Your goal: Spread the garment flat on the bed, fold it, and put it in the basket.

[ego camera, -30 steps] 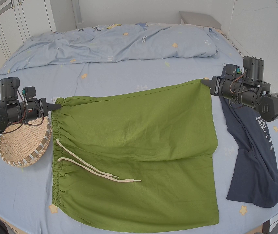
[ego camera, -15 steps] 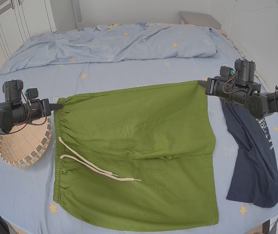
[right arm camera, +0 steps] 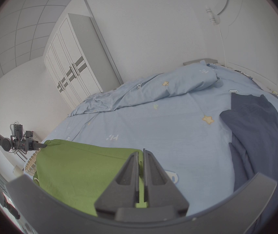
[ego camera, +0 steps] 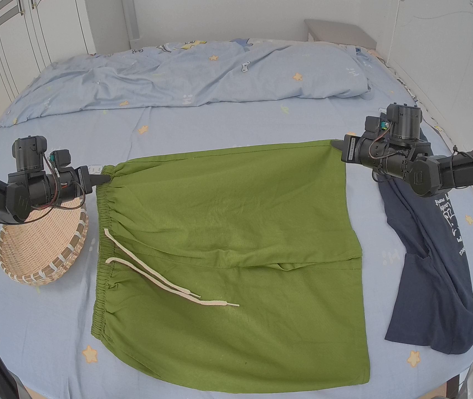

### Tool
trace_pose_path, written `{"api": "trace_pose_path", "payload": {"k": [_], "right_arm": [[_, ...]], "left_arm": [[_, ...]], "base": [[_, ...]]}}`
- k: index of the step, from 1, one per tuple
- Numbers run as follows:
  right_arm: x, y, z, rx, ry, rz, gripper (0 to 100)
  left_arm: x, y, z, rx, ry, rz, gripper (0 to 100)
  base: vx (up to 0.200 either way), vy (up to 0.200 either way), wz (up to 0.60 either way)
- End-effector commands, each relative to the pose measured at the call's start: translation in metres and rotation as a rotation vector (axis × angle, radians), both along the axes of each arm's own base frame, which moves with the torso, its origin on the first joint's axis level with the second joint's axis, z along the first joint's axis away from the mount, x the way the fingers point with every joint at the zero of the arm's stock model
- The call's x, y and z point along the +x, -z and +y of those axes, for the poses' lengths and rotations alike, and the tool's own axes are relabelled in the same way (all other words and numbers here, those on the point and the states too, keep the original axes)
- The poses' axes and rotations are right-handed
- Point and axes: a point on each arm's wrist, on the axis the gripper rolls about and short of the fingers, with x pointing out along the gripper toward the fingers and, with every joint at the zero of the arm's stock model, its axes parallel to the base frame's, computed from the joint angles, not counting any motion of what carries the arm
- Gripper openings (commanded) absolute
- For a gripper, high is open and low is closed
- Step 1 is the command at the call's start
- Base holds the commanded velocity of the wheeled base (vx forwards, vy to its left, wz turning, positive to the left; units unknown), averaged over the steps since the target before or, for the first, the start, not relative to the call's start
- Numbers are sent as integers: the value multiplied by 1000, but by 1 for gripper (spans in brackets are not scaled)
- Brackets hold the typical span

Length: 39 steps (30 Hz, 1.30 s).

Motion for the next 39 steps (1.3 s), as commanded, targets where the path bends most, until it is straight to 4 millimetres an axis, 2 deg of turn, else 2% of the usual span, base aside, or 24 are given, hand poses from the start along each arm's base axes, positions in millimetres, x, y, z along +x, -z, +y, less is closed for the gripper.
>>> {"api": "trace_pose_path", "payload": {"k": [1,13,14,17,28,30,31,32,36,39], "right_arm": [[9,10,4,-1,-5,11,0],[16,24,4,-11,11,35,0],[16,24,4,-11,11,35,100],[17,27,5,-12,9,38,100],[17,30,1,-3,22,54,100],[4,10,-5,10,30,35,100],[3,9,-5,12,30,34,100],[-10,-4,-8,29,34,31,100],[-54,-14,-15,71,49,126,100],[-94,-8,-21,88,57,224,100]], "left_arm": [[6,7,1,-3,0,13,0],[14,16,1,-5,2,28,0],[14,16,1,-5,2,28,100],[19,22,-1,-1,-2,37,100],[13,15,-6,2,8,25,100],[0,-3,-17,4,28,-7,100],[-1,-4,-17,4,27,-9,100],[-11,-12,-21,1,34,-17,100],[-43,-29,-36,-37,55,-9,100],[-77,-36,-46,-144,47,54,100]], "base": [[0,0,0],[0,0,0],[0,0,0],[0,0,0],[0,0,0],[0,0,0],[0,0,0],[0,0,0],[0,0,0],[0,0,0]]}}
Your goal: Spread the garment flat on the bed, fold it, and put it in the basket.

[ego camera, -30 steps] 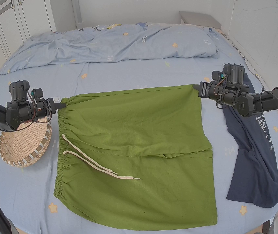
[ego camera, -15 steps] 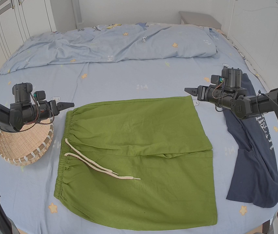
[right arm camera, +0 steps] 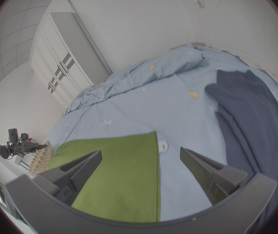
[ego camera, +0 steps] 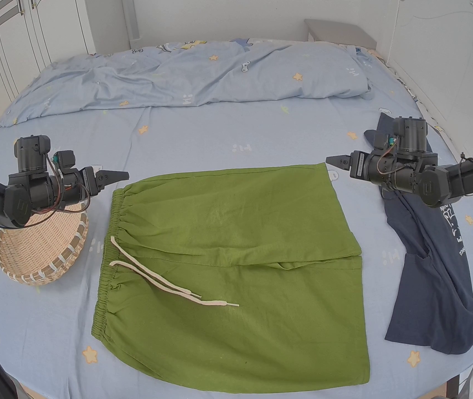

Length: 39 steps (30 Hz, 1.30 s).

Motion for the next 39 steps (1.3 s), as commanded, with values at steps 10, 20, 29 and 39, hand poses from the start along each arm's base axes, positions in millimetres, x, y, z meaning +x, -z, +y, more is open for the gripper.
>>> {"api": "trace_pose_path", "payload": {"k": [10,20,29,39], "right_arm": [[-180,26,-30,40,-18,310,100],[-239,47,-29,83,-118,373,100],[-245,42,-30,88,-125,341,100],[-245,40,-29,101,-143,333,100]], "left_arm": [[-173,35,-13,-251,-29,343,100],[-236,88,-1,-313,-37,498,100],[-237,117,5,-252,15,571,100],[-218,147,16,-203,49,599,100]], "base": [[0,0,0],[0,0,0],[0,0,0],[0,0,0]]}}
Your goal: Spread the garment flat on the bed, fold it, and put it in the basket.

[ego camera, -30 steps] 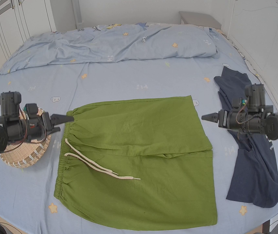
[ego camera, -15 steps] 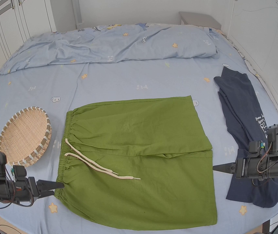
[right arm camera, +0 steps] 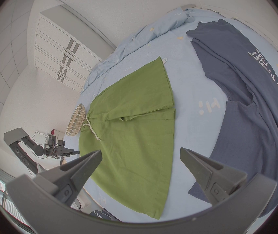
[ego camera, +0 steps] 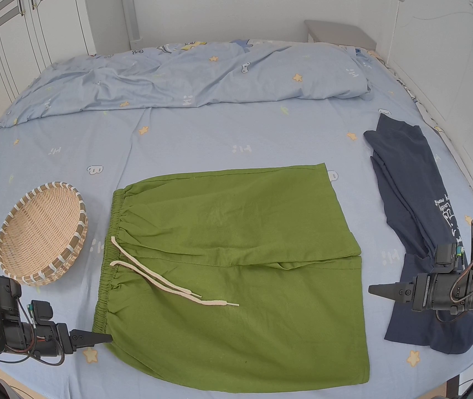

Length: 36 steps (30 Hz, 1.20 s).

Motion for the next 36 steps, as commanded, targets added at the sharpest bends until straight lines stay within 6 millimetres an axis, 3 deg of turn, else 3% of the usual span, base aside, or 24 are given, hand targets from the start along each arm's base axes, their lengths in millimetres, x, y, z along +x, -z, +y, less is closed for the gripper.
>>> {"api": "trace_pose_path", "payload": {"k": [1,22,23,31,36], "right_arm": [[-1,-2,-1,9,1,-11,100],[0,-4,0,27,10,-4,100],[0,-4,0,28,12,-7,100],[0,-4,0,43,19,-20,100],[-3,1,-1,36,21,-2,100]], "left_arm": [[6,20,5,-18,-1,75,100],[35,27,-1,-10,79,-8,100],[35,27,-1,-9,78,-13,0],[36,29,4,-2,57,-28,0],[25,29,8,-8,19,-9,0]], "base": [[0,0,0],[0,0,0],[0,0,0],[0,0,0],[0,0,0]]}}
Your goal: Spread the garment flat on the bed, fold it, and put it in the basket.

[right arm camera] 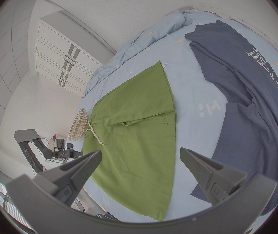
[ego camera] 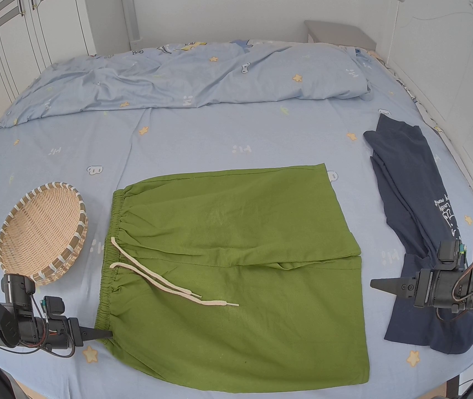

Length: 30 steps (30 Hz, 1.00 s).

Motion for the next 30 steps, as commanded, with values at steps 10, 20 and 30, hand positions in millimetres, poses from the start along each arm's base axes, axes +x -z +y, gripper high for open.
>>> {"api": "trace_pose_path", "payload": {"k": [10,20,30], "right_arm": [[-32,39,-6,-45,-40,174,100],[-60,66,-14,45,-152,358,100],[-52,101,-13,-21,-232,487,100]], "left_arm": [[-45,-2,-3,-24,-51,79,0],[-41,-1,0,-13,-62,45,0],[-38,-1,0,-12,-58,37,0]], "base": [[0,0,0],[0,0,0],[0,0,0]]}}
